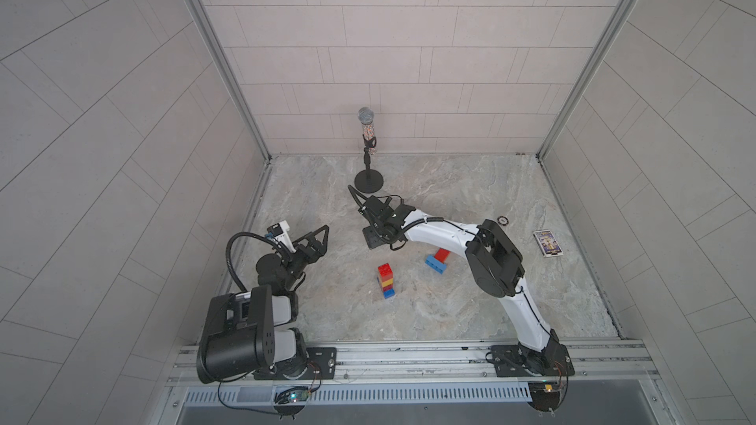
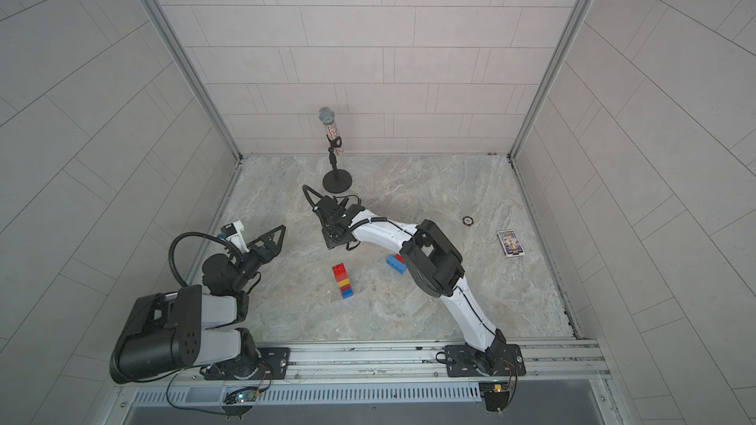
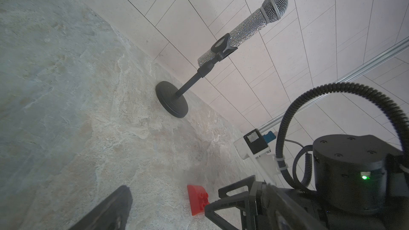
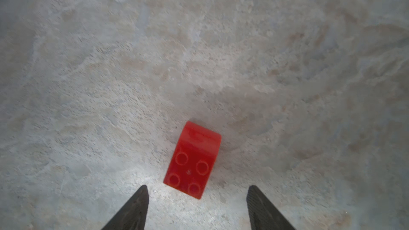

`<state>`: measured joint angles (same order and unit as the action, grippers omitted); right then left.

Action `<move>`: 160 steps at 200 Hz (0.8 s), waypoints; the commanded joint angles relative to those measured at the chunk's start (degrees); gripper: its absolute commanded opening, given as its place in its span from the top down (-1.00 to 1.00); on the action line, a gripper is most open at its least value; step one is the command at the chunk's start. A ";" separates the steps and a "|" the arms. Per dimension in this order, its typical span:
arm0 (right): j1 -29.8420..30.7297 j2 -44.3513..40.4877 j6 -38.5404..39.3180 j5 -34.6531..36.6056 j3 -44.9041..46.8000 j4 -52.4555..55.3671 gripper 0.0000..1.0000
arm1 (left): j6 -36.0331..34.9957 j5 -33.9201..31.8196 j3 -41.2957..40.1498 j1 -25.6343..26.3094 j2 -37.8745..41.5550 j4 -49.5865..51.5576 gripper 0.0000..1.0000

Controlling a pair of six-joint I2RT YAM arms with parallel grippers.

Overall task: Assemble the number 1 with lego
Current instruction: Pick up the lego brick from the center of the board.

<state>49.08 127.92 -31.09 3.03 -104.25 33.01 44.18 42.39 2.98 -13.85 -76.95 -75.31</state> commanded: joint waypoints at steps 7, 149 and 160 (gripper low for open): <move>0.40 2.76 -2.97 1.75 -4.20 2.18 -0.41 | 0.39 0.85 0.93 0.13 -0.22 -2.73 -1.00; 0.40 6.99 -1.01 3.17 -7.82 6.52 0.74 | 0.46 0.85 1.07 0.14 -0.47 -2.74 -1.00; 0.49 5.98 0.61 3.23 -7.70 6.48 0.84 | 0.46 0.88 1.03 0.13 -0.44 -2.69 -1.00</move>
<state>49.34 134.69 -32.36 4.73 -111.02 37.95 44.18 42.41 3.20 -13.85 -77.17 -75.33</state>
